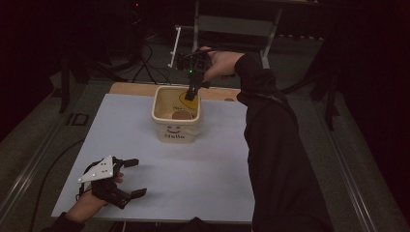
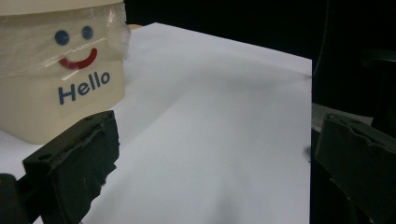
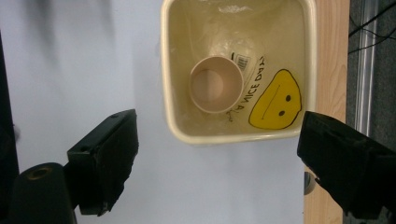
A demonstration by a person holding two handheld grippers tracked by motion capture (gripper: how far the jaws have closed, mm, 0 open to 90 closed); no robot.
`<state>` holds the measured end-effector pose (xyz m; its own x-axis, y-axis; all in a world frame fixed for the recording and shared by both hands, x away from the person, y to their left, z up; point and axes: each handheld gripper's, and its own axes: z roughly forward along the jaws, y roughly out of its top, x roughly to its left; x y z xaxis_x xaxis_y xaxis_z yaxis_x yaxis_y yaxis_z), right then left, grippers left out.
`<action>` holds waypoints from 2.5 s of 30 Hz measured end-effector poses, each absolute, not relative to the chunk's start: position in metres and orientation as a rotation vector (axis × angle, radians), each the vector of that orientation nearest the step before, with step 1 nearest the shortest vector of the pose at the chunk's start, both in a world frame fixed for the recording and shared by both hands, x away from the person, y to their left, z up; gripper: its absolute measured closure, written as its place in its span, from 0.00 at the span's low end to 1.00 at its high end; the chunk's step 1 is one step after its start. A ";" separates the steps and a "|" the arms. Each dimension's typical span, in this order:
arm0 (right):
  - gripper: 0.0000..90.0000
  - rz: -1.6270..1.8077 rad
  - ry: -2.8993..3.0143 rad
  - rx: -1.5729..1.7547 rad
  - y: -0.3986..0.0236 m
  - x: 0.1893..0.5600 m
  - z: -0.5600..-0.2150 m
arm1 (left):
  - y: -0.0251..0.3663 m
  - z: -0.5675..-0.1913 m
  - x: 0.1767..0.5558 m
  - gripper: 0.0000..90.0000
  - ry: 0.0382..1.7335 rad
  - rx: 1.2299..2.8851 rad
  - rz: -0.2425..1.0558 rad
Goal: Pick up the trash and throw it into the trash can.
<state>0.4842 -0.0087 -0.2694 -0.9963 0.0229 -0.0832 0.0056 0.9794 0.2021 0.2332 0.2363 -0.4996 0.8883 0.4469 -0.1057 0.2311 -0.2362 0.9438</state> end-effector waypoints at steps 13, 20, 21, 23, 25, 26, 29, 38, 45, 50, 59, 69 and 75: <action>0.15 0.362 3.026 0.062 -0.031 0.468 -0.269 | 0.235 -0.499 0.233 0.01 0.500 1.834 0.223; 0.15 0.370 3.011 0.084 -0.044 0.459 -0.273 | 0.234 -0.499 0.233 0.01 0.494 1.837 0.223; 0.15 0.381 3.014 0.083 -0.046 0.457 -0.274 | 0.234 -0.499 0.233 0.01 0.494 1.837 0.222; 0.15 0.393 3.018 0.082 -0.047 0.456 -0.274 | 0.234 -0.499 0.232 0.01 0.495 1.837 0.224; 0.15 0.391 3.007 0.099 -0.053 0.452 -0.275 | 0.234 -0.499 0.231 0.01 0.495 1.836 0.225; 0.15 0.397 3.004 0.098 -0.055 0.452 -0.276 | 0.234 -0.499 0.231 0.01 0.496 1.838 0.228; 0.15 0.383 3.010 0.112 -0.060 0.449 -0.280 | 0.234 -0.499 0.231 0.01 0.495 1.843 0.229; 0.13 0.414 3.013 0.165 -0.078 0.439 -0.292 | 0.233 -0.499 0.231 0.01 0.496 1.845 0.232; 0.12 0.462 3.007 0.189 -0.089 0.433 -0.310 | 0.233 -0.500 0.231 0.01 0.499 1.846 0.231; 0.12 0.498 3.013 0.205 -0.100 0.428 -0.324 | 0.233 -0.500 0.232 0.01 0.501 1.846 0.230; 0.13 0.559 2.977 0.258 -0.119 0.420 -0.344 | 0.233 -0.500 0.232 0.01 0.500 1.847 0.230; 0.13 0.646 2.929 0.330 -0.139 0.405 -0.371 | 0.232 -0.500 0.232 0.01 0.501 1.847 0.228; 0.13 0.698 2.911 0.380 -0.154 0.397 -0.389 | 0.232 -0.500 0.233 0.01 0.502 1.846 0.227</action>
<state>0.3970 -0.1535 -0.3889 -0.9606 0.2709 -0.0616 0.2134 0.8617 0.4604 0.2325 0.2322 -0.5001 0.8898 0.4470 -0.0915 0.2257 -0.2569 0.9397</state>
